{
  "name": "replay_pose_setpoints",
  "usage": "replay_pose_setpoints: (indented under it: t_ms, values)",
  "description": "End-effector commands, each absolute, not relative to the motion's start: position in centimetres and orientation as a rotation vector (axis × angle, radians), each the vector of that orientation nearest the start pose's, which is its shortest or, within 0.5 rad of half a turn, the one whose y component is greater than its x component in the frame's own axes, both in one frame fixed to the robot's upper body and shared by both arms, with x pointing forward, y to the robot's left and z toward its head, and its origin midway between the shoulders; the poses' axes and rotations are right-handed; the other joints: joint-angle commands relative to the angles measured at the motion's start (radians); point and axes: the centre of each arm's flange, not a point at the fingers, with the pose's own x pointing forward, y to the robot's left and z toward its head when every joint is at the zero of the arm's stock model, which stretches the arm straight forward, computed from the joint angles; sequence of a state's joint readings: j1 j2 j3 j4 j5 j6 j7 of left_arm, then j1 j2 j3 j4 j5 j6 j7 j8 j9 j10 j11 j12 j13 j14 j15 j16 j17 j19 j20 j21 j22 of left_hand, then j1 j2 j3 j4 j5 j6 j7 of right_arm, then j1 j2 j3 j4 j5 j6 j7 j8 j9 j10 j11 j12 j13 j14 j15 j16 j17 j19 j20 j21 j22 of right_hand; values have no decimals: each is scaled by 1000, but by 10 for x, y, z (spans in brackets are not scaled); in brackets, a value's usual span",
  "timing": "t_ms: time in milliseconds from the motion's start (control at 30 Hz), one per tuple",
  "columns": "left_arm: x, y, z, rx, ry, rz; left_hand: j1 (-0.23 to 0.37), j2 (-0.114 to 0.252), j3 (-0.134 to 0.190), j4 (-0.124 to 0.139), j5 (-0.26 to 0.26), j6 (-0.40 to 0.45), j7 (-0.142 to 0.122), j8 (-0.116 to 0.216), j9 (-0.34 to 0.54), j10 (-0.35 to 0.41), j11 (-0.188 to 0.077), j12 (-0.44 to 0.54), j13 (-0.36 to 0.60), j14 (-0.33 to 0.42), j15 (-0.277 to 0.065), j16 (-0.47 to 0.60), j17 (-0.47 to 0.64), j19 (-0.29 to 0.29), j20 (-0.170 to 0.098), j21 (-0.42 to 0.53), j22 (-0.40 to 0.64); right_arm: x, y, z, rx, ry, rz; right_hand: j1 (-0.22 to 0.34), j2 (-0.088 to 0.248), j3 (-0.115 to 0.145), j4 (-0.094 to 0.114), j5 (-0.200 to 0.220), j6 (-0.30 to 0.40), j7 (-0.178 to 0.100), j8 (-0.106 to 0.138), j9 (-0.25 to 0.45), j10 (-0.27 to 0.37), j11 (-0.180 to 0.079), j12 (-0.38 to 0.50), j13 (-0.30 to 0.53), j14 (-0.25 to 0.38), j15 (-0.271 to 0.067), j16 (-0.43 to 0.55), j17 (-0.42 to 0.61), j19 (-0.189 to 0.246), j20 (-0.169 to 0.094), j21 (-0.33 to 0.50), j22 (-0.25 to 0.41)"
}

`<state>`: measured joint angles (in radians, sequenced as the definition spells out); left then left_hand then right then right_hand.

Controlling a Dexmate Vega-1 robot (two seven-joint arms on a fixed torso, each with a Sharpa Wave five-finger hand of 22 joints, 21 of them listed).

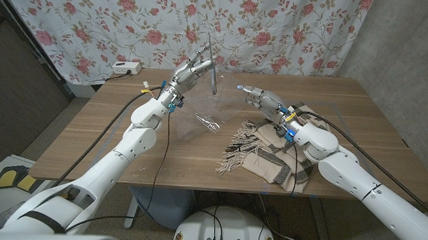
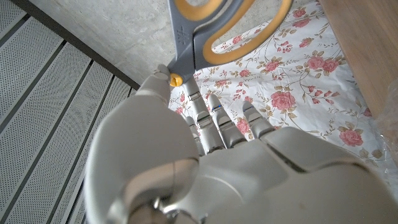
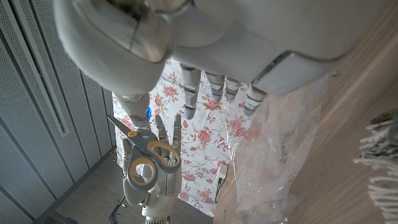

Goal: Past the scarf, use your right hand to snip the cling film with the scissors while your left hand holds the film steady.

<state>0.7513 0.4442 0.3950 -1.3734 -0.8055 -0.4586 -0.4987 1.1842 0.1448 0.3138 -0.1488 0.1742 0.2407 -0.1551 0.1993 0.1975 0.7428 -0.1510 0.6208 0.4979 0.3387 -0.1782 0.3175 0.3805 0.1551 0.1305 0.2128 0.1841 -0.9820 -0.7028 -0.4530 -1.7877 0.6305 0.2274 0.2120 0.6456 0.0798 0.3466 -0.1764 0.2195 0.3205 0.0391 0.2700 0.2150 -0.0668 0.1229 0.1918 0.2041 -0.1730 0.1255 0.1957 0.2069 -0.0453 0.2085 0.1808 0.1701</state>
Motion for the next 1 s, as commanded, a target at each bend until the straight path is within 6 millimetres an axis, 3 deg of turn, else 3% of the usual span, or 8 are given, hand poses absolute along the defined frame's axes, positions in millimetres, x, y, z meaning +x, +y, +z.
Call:
replay_pose_setpoints:
  t_ms: [33,233,1000]
  values:
    - [595,203,62,-38,-949,-724,-3,15,-1,4,5,0,6,-1,2,68,-73,4,5,-20,-18,-7,1,-1,3,-2,4,546,-181,-13,-165,-676,723,26,3,11,-2,5,2,-18,-1,4,-24,8,-2,3,-75,-2,-1,3,-14,2,0,1]
    - [593,200,63,-32,-962,-725,-3,18,1,5,6,-2,9,-2,3,64,-73,4,7,-22,-15,-9,1,-2,6,-2,4,546,-183,-13,-141,-673,741,36,1,15,-1,7,11,-21,2,6,-36,17,-3,2,-83,-1,-2,3,-23,3,-1,1]
    - [583,184,64,-1,-998,-734,-1,16,0,4,7,9,13,2,3,62,-74,5,10,-17,-20,-9,3,0,3,0,4,550,-188,-6,-178,-698,754,53,-6,20,4,7,-8,-23,-10,8,-56,8,1,1,-94,-4,1,3,-24,-5,5,1]
